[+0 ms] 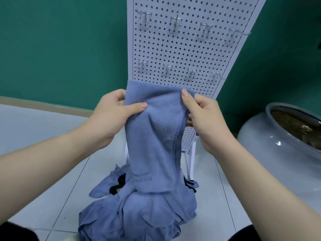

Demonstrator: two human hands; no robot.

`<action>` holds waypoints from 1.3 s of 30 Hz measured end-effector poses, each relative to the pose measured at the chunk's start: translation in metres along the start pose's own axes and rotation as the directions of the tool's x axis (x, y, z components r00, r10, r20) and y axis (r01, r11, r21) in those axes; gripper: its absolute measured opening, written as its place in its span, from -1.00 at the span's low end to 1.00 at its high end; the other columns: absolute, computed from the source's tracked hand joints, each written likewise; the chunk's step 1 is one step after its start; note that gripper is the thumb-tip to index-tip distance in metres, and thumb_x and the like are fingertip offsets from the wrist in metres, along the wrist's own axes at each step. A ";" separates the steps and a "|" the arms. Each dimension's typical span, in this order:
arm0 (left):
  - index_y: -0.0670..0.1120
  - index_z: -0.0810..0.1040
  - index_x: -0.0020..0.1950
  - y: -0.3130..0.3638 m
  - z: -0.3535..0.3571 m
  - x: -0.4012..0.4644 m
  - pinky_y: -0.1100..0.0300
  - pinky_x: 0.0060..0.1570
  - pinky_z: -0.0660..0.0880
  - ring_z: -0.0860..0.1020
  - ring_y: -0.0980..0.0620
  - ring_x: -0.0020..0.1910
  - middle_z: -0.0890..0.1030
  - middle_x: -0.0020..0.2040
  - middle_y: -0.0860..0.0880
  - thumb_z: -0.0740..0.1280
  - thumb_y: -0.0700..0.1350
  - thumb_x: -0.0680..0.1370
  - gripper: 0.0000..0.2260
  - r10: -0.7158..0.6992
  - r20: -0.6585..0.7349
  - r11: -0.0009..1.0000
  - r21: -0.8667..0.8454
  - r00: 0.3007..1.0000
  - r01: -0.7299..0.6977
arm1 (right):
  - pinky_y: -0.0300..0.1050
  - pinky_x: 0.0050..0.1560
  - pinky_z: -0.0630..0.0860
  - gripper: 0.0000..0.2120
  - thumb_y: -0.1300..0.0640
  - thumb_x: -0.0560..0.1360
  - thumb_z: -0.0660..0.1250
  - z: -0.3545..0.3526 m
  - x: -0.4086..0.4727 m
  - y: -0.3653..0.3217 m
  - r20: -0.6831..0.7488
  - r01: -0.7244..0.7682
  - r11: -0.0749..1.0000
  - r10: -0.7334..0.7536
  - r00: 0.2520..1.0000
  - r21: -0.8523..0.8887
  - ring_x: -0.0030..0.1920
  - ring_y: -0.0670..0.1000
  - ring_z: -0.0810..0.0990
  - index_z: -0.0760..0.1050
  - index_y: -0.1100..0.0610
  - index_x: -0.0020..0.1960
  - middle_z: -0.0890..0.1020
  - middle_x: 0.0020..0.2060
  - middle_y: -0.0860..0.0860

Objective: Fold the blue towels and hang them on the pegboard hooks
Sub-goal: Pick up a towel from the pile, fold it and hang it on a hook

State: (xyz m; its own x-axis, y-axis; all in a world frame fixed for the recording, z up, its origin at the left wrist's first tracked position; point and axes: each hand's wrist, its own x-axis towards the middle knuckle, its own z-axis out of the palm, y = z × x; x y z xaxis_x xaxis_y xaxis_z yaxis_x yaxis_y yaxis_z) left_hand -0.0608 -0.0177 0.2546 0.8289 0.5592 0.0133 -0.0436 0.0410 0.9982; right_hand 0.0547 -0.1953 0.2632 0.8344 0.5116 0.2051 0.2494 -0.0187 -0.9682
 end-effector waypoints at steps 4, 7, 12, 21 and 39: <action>-0.14 0.58 0.12 -0.006 0.012 -0.001 0.26 -0.23 0.61 0.74 0.04 -0.13 0.77 -0.09 -0.04 0.53 -0.28 0.48 -0.73 0.031 -0.032 0.998 -0.058 0.999 -0.033 | 0.06 -0.07 0.36 -0.35 -0.27 0.49 0.37 0.005 0.001 0.002 -0.064 -0.013 1.000 0.014 0.998 0.011 -0.19 0.06 0.37 0.39 0.37 -0.21 0.41 -0.27 0.10; -0.15 0.68 0.08 -0.008 0.017 0.003 0.30 -0.18 0.61 0.74 0.06 -0.09 0.77 -0.07 -0.01 0.53 -0.31 0.47 -0.78 0.063 -0.044 0.996 -0.055 0.997 -0.066 | 0.04 -0.09 0.33 -0.50 -0.17 0.56 0.38 0.006 0.003 0.002 -0.103 -0.041 0.999 0.042 0.994 0.013 -0.22 0.05 0.34 0.37 0.12 -0.38 0.35 -0.32 0.07; -0.08 0.70 0.01 -0.011 0.024 0.012 0.23 -0.14 0.62 0.72 0.10 -0.10 0.76 -0.09 0.04 0.56 -0.27 0.46 -0.82 0.206 -0.112 0.978 0.062 0.972 -0.200 | 0.05 -0.18 0.39 -0.30 -0.25 0.47 0.38 0.016 0.005 0.001 -0.130 0.007 1.000 -0.004 0.992 0.023 -0.24 0.05 0.34 0.38 0.46 -0.16 0.39 -0.35 0.17; 0.01 0.67 0.01 -0.013 0.035 0.001 0.32 -0.15 0.57 0.67 0.20 -0.14 0.72 -0.12 0.15 0.54 -0.24 0.48 -0.80 0.413 -0.145 0.903 0.197 0.899 -0.383 | 0.58 -0.14 0.50 -0.26 -0.27 0.41 0.39 0.035 -0.006 0.003 -0.151 -0.014 0.989 0.037 0.988 0.146 -0.21 0.06 0.38 0.40 0.49 -0.13 0.42 -0.33 0.14; 0.08 0.62 -0.01 -0.013 0.039 -0.013 -0.21 -0.02 0.65 0.66 0.05 -0.02 0.69 -0.05 0.11 0.46 -0.02 0.56 -0.94 0.465 0.053 0.875 0.123 0.884 -0.467 | -0.29 -0.35 0.30 -0.62 0.11 0.68 0.30 0.026 -0.025 -0.006 -0.107 0.233 0.966 -0.245 0.964 -0.112 -0.41 -0.19 0.32 0.56 -0.04 -0.31 0.42 -0.50 -0.23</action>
State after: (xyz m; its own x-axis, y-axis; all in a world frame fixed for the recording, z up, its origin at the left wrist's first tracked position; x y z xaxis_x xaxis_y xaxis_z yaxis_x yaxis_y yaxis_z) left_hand -0.0490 -0.0581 0.2435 0.7420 0.4695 0.4786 -0.3569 -0.3277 0.8748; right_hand 0.0190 -0.1858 0.2605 0.7954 0.4062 0.4498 0.4904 0.0046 -0.8715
